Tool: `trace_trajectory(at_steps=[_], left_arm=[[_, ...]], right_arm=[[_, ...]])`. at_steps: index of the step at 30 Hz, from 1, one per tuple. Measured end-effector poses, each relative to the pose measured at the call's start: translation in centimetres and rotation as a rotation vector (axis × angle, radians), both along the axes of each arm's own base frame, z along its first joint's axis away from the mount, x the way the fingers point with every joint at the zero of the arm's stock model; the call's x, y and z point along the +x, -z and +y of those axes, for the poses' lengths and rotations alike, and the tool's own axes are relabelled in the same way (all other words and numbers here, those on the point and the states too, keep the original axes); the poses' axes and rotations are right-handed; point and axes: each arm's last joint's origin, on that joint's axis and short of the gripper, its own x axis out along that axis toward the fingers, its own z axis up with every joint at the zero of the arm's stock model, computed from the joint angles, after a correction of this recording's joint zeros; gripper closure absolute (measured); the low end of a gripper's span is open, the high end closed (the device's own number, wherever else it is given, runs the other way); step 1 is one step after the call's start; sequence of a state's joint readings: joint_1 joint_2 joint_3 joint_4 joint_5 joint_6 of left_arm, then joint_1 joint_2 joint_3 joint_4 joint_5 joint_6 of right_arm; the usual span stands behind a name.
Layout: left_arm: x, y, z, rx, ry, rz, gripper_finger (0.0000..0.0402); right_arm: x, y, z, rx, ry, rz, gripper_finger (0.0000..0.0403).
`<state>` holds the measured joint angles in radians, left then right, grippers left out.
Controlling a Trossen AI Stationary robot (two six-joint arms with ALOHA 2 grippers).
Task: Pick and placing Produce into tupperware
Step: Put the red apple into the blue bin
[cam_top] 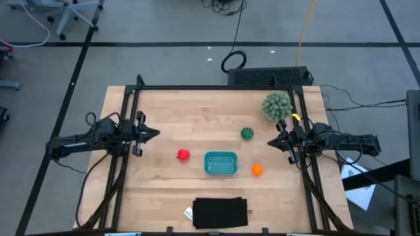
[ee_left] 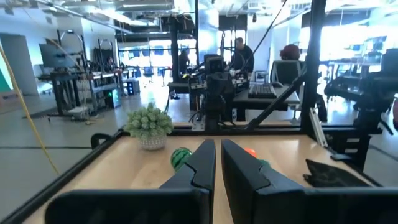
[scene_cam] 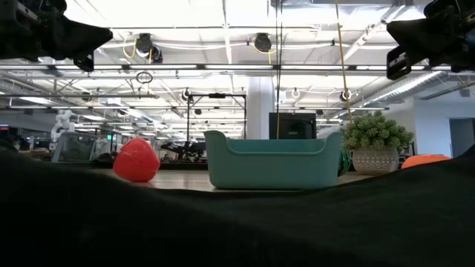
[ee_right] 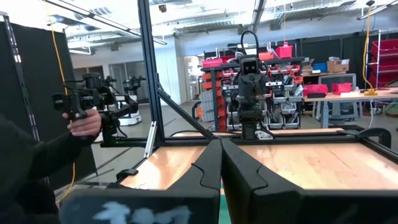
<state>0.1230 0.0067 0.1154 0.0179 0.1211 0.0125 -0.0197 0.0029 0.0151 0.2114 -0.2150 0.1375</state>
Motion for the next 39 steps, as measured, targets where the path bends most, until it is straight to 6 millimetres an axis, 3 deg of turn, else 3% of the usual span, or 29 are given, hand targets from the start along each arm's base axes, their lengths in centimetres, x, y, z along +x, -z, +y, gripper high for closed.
trace_trajectory(at_steps=[5, 26, 32, 39], left_arm=[[0.0, -0.1, 0.0, 0.056, -0.007, -0.014, 0.0371], [0.3, -0.4, 0.2, -0.045, -0.064, -0.018, 0.0371], [1.3, -2.5, 0.5, -0.053, -0.118, 0.041, 0.0371], [3.0, -6.6, 0.6, -0.06, -0.085, 0.132, 0.0371]], right_arm=[[0.0, 0.0, 0.0, -0.004, 0.001, -0.001, 0.0403], [0.0, 0.0, 0.0, -0.027, 0.008, -0.006, 0.0403], [0.0, 0.0, 0.0, -0.043, 0.012, -0.01, 0.0403], [0.0, 0.0, 0.0, -0.069, 0.018, -0.015, 0.0403]])
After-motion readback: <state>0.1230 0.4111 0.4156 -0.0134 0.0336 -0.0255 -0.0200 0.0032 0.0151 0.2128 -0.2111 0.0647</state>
